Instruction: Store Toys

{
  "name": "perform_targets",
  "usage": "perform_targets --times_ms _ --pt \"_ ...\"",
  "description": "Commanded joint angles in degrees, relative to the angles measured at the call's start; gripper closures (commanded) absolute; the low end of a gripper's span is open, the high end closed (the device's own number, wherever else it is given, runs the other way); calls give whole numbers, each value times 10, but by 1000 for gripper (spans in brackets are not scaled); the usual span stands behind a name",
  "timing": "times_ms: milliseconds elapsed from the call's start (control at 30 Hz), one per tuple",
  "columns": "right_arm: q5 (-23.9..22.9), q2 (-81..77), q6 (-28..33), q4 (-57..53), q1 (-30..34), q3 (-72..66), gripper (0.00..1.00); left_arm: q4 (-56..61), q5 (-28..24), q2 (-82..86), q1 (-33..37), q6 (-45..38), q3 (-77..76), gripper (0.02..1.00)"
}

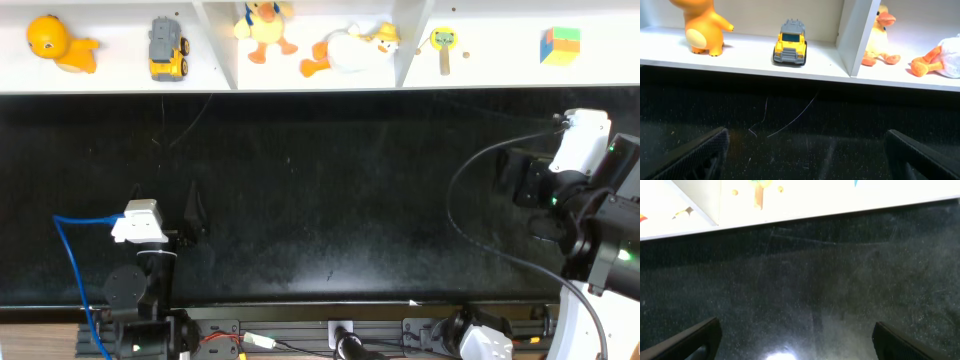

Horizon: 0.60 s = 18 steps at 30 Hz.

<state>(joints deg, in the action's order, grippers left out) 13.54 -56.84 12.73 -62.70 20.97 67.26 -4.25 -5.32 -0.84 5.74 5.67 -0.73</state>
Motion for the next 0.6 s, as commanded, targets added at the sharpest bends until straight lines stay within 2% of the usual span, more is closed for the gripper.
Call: perform_targets --times_ms 33,367,533,600 --pt "3 -13 6 1 -2 1 7 1 3 7 2 6 3 23" --pt "3 -7 6 1 -17 0 5 1 3 7 2 6 3 20" --pt "1 45 6 1 -95 -5 7 1 3 7 2 6 3 20" --pt "-27 76 30 50 -132 -30 5 1 3 7 2 6 3 23"
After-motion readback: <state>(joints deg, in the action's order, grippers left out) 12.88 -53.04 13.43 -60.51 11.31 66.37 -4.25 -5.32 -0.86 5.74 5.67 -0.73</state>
